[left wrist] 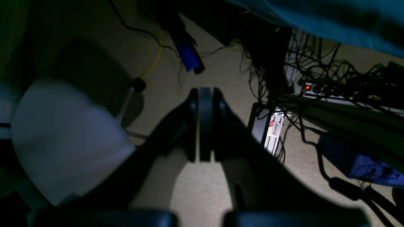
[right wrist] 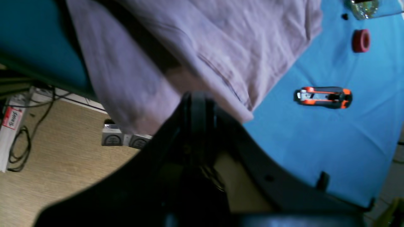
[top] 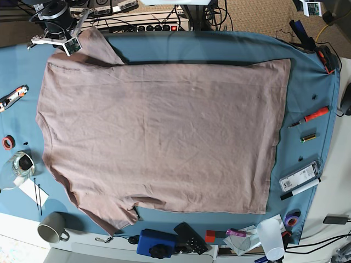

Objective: Fold the T-shirt properly
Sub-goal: 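Move the right gripper to the shirt's shoulder corner and grasp it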

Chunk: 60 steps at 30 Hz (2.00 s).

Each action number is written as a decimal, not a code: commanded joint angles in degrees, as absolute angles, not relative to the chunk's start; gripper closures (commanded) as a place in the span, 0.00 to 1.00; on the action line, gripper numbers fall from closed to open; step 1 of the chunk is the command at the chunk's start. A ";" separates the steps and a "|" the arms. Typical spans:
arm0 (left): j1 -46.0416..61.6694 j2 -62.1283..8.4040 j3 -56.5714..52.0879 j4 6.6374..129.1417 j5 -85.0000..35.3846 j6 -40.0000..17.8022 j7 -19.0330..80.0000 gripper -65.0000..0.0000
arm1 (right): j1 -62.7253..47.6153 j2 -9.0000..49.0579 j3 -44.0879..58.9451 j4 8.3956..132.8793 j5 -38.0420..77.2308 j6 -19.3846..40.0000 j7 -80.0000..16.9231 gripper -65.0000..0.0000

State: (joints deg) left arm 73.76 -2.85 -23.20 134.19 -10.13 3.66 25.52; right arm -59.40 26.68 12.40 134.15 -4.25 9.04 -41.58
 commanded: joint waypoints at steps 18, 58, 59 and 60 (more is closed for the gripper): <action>74.13 -2.90 -23.44 135.00 -9.89 4.05 24.64 1.00 | -53.28 27.14 17.06 135.00 0.89 0.14 -44.69 0.55; 70.32 -2.87 -23.44 135.00 -9.65 3.88 24.43 1.00 | -33.52 19.51 39.90 91.74 62.08 37.06 -60.93 0.55; 69.67 -2.90 -23.44 135.00 -9.63 3.97 24.43 1.00 | -33.50 19.53 38.54 91.74 62.06 37.04 -60.93 0.55; 68.97 -2.87 -23.44 135.00 -9.65 4.03 24.40 1.00 | -33.50 19.51 37.26 91.74 62.04 37.04 -60.93 0.55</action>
